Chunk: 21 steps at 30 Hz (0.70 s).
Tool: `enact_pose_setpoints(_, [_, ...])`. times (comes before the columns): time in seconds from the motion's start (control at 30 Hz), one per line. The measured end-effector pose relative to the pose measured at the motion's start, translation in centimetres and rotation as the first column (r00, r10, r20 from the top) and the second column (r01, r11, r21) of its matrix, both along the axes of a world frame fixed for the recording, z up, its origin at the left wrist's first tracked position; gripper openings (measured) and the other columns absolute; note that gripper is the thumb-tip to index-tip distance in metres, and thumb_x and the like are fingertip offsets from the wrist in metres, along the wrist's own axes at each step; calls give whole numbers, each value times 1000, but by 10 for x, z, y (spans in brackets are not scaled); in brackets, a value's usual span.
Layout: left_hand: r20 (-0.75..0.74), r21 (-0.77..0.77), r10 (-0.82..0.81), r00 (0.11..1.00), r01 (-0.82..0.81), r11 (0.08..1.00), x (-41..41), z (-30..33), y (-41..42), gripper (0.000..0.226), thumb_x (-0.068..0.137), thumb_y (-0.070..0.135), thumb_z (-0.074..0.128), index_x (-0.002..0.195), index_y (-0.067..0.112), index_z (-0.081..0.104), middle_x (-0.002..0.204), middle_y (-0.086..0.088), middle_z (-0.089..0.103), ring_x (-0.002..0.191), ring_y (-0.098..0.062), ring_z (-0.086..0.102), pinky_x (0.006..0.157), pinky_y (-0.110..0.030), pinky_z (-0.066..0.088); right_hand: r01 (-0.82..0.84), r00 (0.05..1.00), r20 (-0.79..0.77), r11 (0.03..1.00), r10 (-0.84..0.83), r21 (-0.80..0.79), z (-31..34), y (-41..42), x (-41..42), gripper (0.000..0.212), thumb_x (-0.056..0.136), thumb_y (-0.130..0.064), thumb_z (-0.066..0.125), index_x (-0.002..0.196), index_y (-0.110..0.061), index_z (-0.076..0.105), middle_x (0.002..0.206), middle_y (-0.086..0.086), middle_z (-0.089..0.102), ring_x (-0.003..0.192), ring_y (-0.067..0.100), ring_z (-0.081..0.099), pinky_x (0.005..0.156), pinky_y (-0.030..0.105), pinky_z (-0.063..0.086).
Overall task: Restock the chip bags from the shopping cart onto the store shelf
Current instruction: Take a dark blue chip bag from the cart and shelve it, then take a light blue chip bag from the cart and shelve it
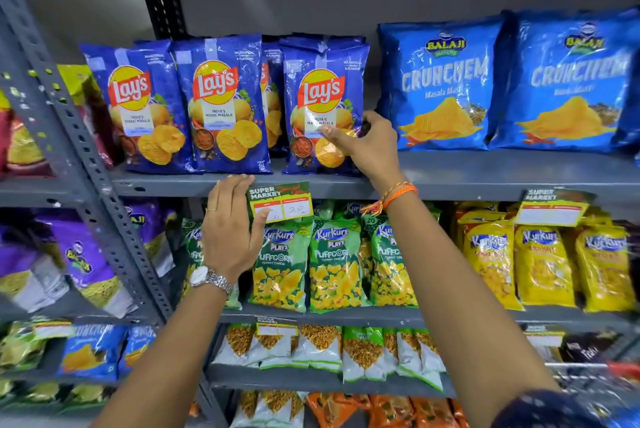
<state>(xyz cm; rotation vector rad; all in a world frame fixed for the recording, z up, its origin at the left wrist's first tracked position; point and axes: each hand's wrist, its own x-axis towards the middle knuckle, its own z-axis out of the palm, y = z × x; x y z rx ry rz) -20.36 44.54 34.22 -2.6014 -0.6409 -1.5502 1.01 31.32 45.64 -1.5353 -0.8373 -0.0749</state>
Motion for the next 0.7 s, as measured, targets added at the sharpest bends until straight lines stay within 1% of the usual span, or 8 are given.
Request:
enact_pose_setpoints(0.2, [69,-32,-4,998,6,999,6,-1,0,58,107,46,35,133,0,58,131,-17,59,126,-35,49,114,-48,37,20,999,-35,1000,-20,-13,3,-3,-2,43,69,-47,89,93,-19,66,72,-15,64,54,-13,56,49,6,43])
enact_pose_setpoints(0.3, [100,1,-12,995,12,1000,10,2,-8,57,106,46,36,133,0,58,129,-19,61,125,-37,52,117,-48,35,24,996,-81,1000,-24,10,5,-9,2,47,74,-45,86,99,-12,64,73,-6,58,60,3,52,55,18,47])
enact_pose_setpoints(0.37, [116,53,-48,992,42,998,17,6,-22,55,106,44,38,135,2,57,130,-19,60,127,-35,51,120,-47,33,39,994,-100,999,-36,31,8,-19,5,50,78,-45,83,107,-8,64,75,-4,61,64,6,57,63,24,53])
enact_pose_setpoints(0.43, [114,95,-112,987,101,990,29,10,-38,53,106,43,40,137,3,56,132,-17,60,129,-34,52,127,-40,25,63,992,-110,995,-55,74,10,-33,9,49,83,-44,79,110,-7,65,81,0,65,72,11,62,72,32,56])
enact_pose_setpoints(0.5, [88,122,-176,980,164,979,43,13,-58,52,105,42,43,139,4,55,136,-15,59,131,-34,53,128,-37,19,86,993,-95,989,-75,121,9,-50,13,42,88,-40,74,109,-5,65,82,3,65,72,13,61,72,36,56])
enact_pose_setpoints(0.6, [41,143,-265,963,257,956,72,12,-95,48,103,36,50,139,6,55,138,-13,59,135,-33,52,128,-39,20,139,990,-40,974,-134,177,2,-83,18,23,93,-27,71,102,-8,64,82,9,66,73,19,62,72,35,53])
enact_pose_setpoints(0.63, [21,134,-297,955,292,947,82,9,-110,46,102,33,54,139,6,55,138,-13,59,135,-33,53,128,-40,21,164,986,-19,967,-163,196,-3,-97,21,18,93,-23,71,100,-7,64,85,11,68,77,22,64,74,32,54])
enact_pose_setpoints(0.7, [-25,103,-360,932,361,927,99,0,-140,45,98,26,58,138,6,57,138,-12,59,136,-33,51,128,-42,22,229,971,17,951,-237,206,-14,-126,27,13,93,-19,70,98,-7,66,87,9,69,80,16,63,73,20,52])
